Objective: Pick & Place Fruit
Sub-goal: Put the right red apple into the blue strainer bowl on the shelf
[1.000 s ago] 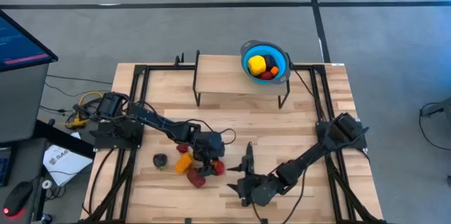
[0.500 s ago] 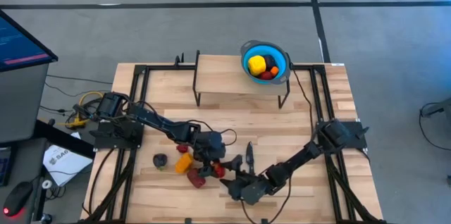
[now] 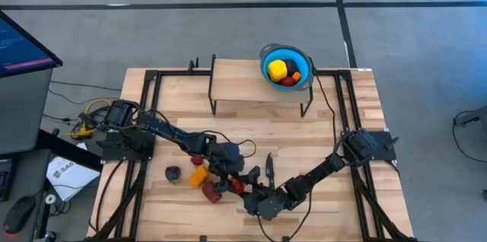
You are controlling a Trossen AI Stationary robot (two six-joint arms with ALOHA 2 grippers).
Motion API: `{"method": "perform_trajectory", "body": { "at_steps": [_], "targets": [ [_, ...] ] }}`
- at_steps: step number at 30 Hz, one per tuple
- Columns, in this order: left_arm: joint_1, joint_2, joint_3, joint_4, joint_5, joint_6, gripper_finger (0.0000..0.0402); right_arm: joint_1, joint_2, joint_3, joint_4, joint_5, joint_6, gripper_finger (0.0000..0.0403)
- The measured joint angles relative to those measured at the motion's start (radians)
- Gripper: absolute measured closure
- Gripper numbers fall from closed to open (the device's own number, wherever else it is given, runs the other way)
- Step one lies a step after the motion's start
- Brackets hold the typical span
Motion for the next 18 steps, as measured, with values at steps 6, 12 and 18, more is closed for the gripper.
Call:
{"method": "perform_trajectory", "body": {
  "at_steps": [6, 12, 18],
  "targets": [
    [0.004, -0.001, 0.002, 0.048, -0.002, 0.028, 0.0074, 0.005, 0.000, 0.000, -0.029, -0.025, 0.132, 0.0145],
    [0.033, -0.016, 0.002, 0.070, -0.002, 0.059, 0.0023, 0.037, -0.009, 0.000, -0.082, -0.026, 0.316, 0.0144],
    [0.062, -0.088, 0.002, 0.054, -0.032, 0.164, 0.0011, 0.104, -0.104, 0.000, -0.300, -0.027, 0.613, 0.0144]
  ]
}}
